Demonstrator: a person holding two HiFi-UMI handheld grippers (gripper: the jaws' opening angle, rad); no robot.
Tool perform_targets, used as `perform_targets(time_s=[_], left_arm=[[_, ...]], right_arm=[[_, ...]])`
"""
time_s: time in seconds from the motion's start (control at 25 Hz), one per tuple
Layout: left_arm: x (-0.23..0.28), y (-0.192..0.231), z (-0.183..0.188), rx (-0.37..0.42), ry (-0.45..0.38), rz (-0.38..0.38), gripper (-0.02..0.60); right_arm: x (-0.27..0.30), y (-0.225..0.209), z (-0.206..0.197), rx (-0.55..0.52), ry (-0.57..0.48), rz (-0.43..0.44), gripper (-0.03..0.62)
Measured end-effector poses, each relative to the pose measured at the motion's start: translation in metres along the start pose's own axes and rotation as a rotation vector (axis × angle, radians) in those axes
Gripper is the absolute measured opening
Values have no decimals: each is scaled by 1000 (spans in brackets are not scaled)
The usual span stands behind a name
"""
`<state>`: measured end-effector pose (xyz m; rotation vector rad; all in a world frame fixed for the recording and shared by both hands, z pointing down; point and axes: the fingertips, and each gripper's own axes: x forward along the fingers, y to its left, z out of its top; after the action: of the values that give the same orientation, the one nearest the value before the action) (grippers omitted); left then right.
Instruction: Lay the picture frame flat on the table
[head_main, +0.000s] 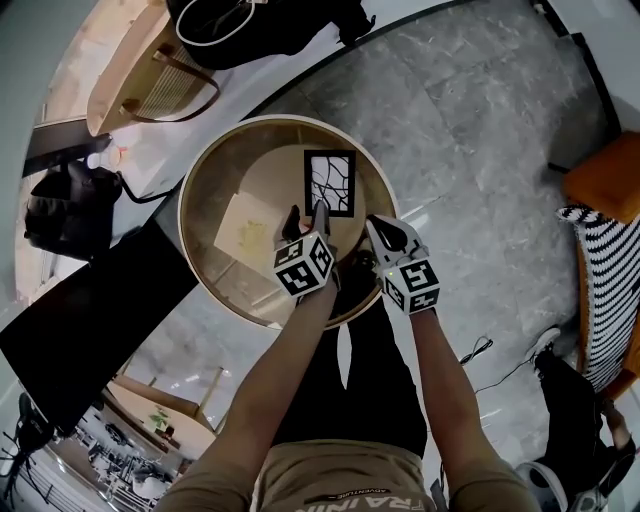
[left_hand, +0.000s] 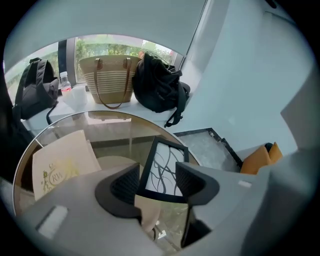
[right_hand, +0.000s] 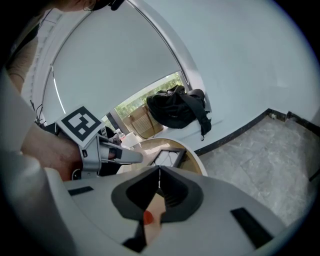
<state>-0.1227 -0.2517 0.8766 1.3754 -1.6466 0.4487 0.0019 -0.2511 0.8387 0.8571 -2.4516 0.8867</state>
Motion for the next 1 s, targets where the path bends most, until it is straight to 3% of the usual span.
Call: perform_targets(time_s=[0.08,0.16,0.2,0.44,0.64,0.88,1.0], left_arm=[[-9,-5,6,38,-14,-44,190],[-25,-9,14,72,-36,-92,46],[-38,-11,18,93,-50,-121,6],[-128,-25,25,304,-56,-297,6],[-205,-40,41,358,-86,-439,6],[-303,-72,86,452,-235,-538,6],[-344,-82,119,496,-331,-554,6]], right_arm=[[-6,5,9,-14,-6,-11,8],[-16,13,22,-32,-9,-25,8],[-22,18,28,-39,-8,-32,8],[-67,57,72,-85,-2,-30,8],[-111,106,115,-180,-6,-1,8],[-170,182,152,-297,-10,31,8],[-189,213,181,-300,-65,42,8]])
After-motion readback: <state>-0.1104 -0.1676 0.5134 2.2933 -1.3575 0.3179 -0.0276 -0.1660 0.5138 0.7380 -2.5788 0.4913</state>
